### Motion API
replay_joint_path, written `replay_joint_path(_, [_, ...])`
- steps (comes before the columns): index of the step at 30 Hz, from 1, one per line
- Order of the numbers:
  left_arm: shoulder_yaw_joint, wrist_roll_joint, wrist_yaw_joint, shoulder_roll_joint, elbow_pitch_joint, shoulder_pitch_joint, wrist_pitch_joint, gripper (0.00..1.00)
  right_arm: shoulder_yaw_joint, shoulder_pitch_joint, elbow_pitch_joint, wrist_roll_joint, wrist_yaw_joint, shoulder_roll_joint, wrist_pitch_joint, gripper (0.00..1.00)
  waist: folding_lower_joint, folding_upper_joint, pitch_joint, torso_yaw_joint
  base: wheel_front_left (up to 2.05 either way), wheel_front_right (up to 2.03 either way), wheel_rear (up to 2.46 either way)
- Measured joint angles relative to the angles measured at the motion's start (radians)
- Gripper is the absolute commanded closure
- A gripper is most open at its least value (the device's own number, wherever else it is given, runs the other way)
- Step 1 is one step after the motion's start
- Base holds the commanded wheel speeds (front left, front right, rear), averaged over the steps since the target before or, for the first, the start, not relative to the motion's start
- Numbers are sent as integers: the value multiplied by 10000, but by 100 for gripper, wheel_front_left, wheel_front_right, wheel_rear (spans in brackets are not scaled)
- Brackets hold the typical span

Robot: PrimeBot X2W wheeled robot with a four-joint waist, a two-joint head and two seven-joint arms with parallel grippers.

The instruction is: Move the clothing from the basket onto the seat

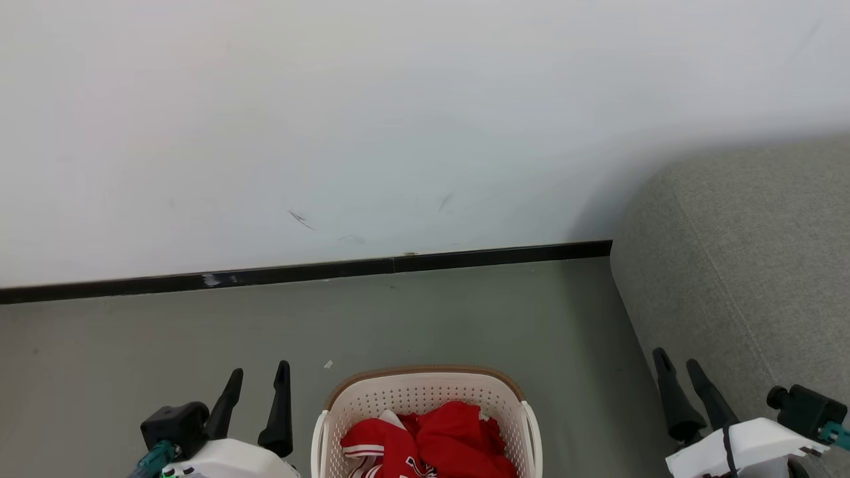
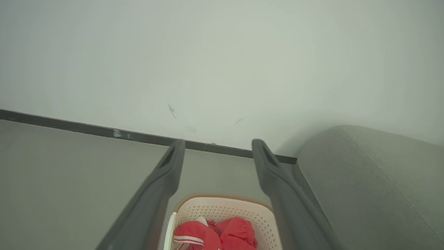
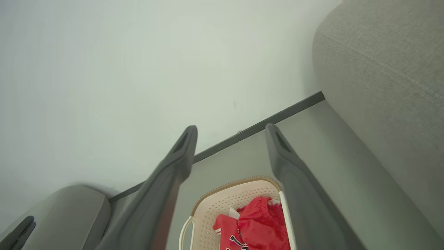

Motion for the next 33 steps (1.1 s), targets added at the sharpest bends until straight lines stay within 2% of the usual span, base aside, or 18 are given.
replay_joint_path(15, [-109,2029,1032,6,-10,113,-514,0,146,146,-132,-2330,2,-2,-510,0,-16,0,46,12,0,0,0])
replay_joint_path(33, [-328,4084,1931,2,6,113,-1218,0,364,205,-226,-4790,6,-15,-1160,0,-19,0,77,-13,0,0,0])
